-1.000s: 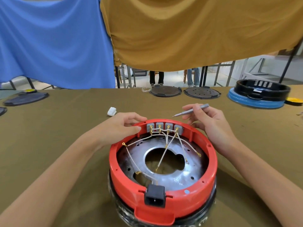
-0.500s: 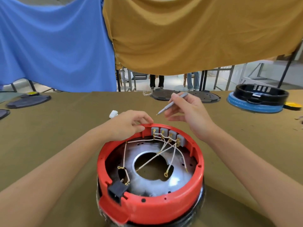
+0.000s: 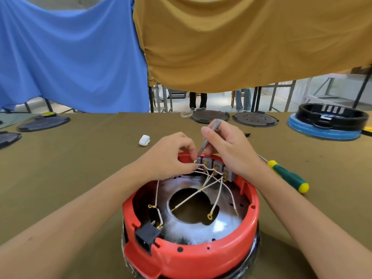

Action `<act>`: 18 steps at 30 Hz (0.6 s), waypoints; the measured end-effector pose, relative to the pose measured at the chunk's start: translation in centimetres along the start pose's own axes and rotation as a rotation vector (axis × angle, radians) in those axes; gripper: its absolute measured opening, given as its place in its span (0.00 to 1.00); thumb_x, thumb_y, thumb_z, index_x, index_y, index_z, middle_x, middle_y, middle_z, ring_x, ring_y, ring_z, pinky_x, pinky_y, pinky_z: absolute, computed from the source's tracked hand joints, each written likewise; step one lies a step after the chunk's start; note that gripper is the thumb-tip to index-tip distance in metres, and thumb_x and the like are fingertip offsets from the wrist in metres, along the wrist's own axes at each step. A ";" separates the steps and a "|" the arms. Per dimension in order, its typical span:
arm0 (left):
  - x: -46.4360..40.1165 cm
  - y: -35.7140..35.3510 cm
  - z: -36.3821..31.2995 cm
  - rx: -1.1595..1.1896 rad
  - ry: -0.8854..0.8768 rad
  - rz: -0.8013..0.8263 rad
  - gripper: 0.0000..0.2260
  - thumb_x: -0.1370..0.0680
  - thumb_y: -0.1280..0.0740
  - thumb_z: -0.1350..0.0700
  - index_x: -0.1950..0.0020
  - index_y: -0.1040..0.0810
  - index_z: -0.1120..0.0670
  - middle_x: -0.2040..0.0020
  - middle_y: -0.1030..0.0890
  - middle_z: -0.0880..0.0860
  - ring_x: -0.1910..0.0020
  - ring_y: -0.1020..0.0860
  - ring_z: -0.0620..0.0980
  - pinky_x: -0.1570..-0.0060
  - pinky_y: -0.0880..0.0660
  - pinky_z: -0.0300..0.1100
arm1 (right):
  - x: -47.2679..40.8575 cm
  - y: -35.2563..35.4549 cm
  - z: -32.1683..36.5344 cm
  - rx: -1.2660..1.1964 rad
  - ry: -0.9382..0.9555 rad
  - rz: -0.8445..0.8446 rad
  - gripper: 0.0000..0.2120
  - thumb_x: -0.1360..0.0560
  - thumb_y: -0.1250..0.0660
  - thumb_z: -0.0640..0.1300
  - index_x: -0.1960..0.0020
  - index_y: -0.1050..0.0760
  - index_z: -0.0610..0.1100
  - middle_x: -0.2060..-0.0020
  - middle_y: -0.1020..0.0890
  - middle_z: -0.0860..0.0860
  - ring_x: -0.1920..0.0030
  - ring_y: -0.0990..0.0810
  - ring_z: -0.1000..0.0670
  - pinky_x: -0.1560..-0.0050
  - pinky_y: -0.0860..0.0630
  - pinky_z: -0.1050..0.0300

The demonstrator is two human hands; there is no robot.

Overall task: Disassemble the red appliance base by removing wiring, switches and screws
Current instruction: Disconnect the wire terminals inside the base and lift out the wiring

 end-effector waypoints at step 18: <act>0.3 0.4 0.2 0.024 0.011 -0.072 0.07 0.32 0.21 0.53 0.62 0.17 0.42 0.51 0.22 0.44 0.51 0.23 0.39 0.48 0.30 0.32 | 0.1 -0.4 0.4 0.068 0.027 0.043 0.10 0.19 0.36 0.48 0.55 0.24 0.44 0.67 0.17 0.50 0.63 0.17 0.48 0.53 0.20 0.43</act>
Point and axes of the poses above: each hand's wrist, its own x-axis away from the middle knuckle, its own y-axis out of the back of the hand, z = x × y, the point moved 9 cm from there along -x, towards the middle knuckle
